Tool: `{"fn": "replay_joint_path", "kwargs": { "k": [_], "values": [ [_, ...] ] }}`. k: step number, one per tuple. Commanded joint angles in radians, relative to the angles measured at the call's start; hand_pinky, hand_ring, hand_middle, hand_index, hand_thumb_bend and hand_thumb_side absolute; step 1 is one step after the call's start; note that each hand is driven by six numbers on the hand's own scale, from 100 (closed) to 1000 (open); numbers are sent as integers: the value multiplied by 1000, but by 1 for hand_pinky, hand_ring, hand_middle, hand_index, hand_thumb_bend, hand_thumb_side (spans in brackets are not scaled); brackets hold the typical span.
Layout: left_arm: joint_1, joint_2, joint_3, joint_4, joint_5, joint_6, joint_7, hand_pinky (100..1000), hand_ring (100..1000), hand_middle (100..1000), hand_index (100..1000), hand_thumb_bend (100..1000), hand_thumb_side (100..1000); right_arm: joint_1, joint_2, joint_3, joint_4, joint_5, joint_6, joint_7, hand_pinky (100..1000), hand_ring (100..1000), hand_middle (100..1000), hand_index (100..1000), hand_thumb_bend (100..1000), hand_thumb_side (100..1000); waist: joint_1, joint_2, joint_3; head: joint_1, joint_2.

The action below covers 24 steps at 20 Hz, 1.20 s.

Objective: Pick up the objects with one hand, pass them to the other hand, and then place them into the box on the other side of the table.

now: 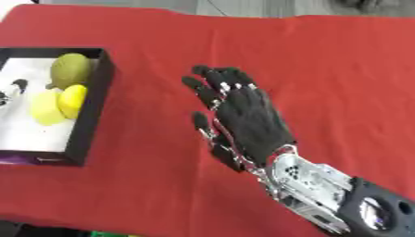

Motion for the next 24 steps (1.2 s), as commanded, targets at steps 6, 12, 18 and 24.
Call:
{"fn": "replay_joint_path", "kwargs": {
  "k": [6, 12, 18, 24],
  "values": [
    [44, 16, 163, -281, 379, -36, 118, 948, 770, 695, 744, 100, 939, 48, -51, -121, -21, -93, 27, -115, 848, 830, 863, 890, 100, 100, 6, -33, -5, -22, 5],
    [89, -8, 225, -379, 645, -109, 208, 927, 762, 706, 746, 100, 895, 130, -92, -278, -21, -324, -52, -294, 839, 834, 875, 901, 100, 280, 10, -35, -19, -30, 2],
    [133, -66, 268, -471, 870, -220, 251, 917, 792, 755, 766, 100, 798, 219, -112, -423, -21, -689, -124, -408, 817, 858, 920, 901, 100, 524, 16, -30, -32, -28, -5],
    [155, -169, 296, -501, 1014, -308, 240, 910, 793, 762, 760, 100, 771, 290, -110, -533, -21, -1106, -225, -475, 805, 865, 940, 933, 100, 616, 13, -26, -41, -21, -10]
  ]
}}
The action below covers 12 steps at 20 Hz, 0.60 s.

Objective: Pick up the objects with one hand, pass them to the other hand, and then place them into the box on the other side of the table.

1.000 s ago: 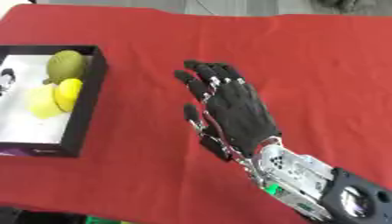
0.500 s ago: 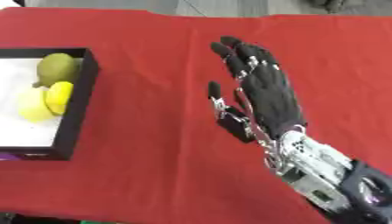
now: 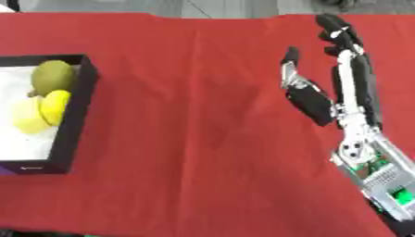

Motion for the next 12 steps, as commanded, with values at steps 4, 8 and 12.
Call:
{"fn": "replay_joint_path", "kwargs": {
  "k": [4, 8, 12],
  "values": [
    [1, -103, 38, -22, 52, -33, -10, 917, 802, 770, 773, 102, 770, 45, 6, -90, -21, -268, -102, -34, 796, 854, 927, 927, 100, 595, -7, -14, -5, 8, -14],
    [1, -174, 33, -22, 3, -48, -50, 919, 818, 794, 795, 135, 784, 74, 38, -118, -21, -317, -133, -48, 800, 859, 930, 932, 100, 628, -10, -8, -3, 12, -20],
    [-1, -248, 40, -22, -46, -42, -91, 912, 812, 799, 795, 180, 808, 93, 72, -129, -21, -298, -140, -39, 800, 855, 923, 939, 100, 635, -11, -3, 0, 17, -26]
  ]
}}
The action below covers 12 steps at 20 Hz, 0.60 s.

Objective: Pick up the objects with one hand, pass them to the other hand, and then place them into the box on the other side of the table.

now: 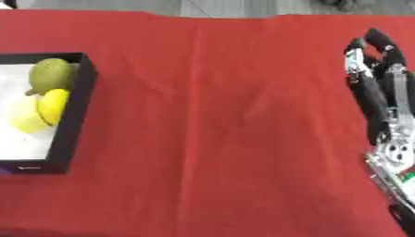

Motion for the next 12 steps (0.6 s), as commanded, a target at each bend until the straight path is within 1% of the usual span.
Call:
{"fn": "replay_joint_path", "kwargs": {
  "k": [1, 3, 5, 7, 9, 12],
  "values": [
    [-11, -36, 18, -18, -32, 5, -33, 910, 809, 798, 793, 187, 812, 3, 10, -22, -20, 13, -5, 12, 798, 852, 918, 937, 100, 629, 0, -13, 2, 5, -17],
    [-10, -60, 23, -18, -51, 7, -61, 909, 808, 798, 793, 180, 812, 9, 23, -31, -20, 31, 3, 29, 791, 831, 893, 921, 100, 627, 0, -11, 3, 7, -19],
    [-10, -80, 26, -18, -73, 7, -94, 912, 809, 799, 792, 174, 811, 16, 34, -36, -20, 57, 18, 52, 788, 825, 888, 917, 100, 627, 1, -8, 3, 7, -19],
    [-9, -101, 31, -18, -85, 14, -113, 920, 811, 803, 796, 203, 834, 22, 46, -39, -20, 80, 28, 78, 786, 824, 904, 903, 100, 624, 2, -7, 3, 7, -20],
    [-8, -124, 37, -15, -87, 26, -113, 924, 816, 809, 804, 215, 845, 27, 58, -42, -20, 96, 32, 97, 789, 836, 926, 914, 100, 624, 3, -7, 3, 3, -21],
    [-5, -147, 44, -10, -89, 41, -110, 924, 816, 809, 805, 221, 857, 35, 71, -48, -20, 110, 22, 99, 791, 845, 938, 925, 100, 621, 5, -8, 5, -10, -23]
  ]
}}
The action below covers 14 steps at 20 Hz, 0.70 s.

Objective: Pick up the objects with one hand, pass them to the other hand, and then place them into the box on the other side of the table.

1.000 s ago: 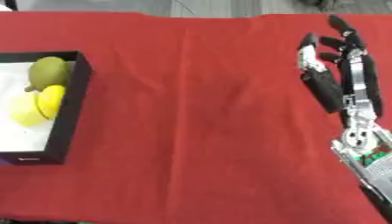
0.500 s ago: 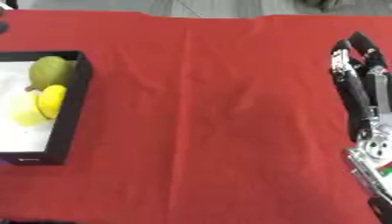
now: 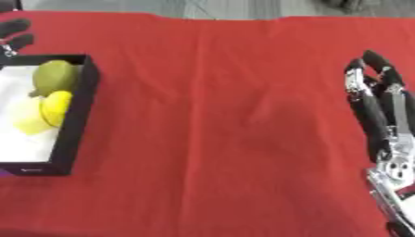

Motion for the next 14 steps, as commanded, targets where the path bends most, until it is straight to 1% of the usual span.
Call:
{"fn": "replay_joint_path", "kwargs": {
  "k": [1, 9, 14],
  "values": [
    [-4, -9, 18, -8, -7, 15, -1, 923, 816, 810, 806, 221, 861, 2, -1, -17, -20, 21, -13, 2, 792, 848, 938, 925, 100, 620, 1, -14, 4, -11, -15],
    [7, -29, 24, 12, -29, 35, -8, 917, 801, 802, 796, 221, 887, 16, 24, -15, -20, 45, -67, -33, 791, 846, 910, 915, 100, 622, 1, -7, 13, -24, -20],
    [19, -41, 21, 32, -52, 51, -9, 907, 785, 801, 797, 227, 910, 17, 20, -10, -20, 81, -66, -42, 797, 857, 922, 936, 100, 624, 6, -5, 20, -26, -16]
  ]
}}
